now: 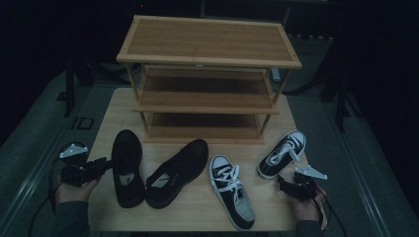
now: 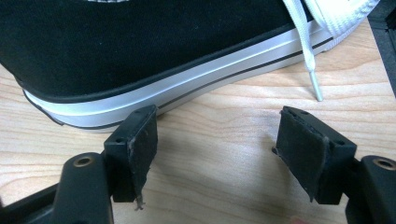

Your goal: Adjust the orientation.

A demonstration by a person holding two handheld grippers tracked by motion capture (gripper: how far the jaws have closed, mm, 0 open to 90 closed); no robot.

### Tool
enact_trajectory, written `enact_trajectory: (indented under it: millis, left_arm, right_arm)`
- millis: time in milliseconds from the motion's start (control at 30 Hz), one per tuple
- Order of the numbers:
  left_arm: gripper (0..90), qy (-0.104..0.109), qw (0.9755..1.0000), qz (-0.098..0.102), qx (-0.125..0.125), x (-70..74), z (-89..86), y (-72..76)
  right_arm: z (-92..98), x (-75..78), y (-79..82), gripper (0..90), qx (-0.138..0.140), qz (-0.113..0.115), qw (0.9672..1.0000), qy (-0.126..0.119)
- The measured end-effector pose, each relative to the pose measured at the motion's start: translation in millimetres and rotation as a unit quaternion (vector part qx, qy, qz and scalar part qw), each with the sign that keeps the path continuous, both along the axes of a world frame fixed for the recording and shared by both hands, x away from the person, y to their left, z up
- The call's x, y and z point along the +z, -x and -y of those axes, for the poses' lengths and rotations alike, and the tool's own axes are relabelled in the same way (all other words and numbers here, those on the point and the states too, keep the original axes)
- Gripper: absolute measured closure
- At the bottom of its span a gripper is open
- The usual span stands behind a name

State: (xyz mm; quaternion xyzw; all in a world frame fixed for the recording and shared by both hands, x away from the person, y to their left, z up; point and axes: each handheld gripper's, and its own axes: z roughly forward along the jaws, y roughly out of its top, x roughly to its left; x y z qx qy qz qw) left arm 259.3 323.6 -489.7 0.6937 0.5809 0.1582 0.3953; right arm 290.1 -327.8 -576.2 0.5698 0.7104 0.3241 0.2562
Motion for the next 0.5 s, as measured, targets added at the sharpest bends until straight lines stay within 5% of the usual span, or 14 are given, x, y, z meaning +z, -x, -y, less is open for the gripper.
enact_trajectory:
  millis: [500]
  left_arm:
    - [58.6, -0.021, 0.9994, -0.005, -0.028, 20.3, 20.9, -2.0]
  right_arm:
    - [0.0, 0.0, 0.0, 28.8, 0.0, 0.0, 1.0, 0.0]
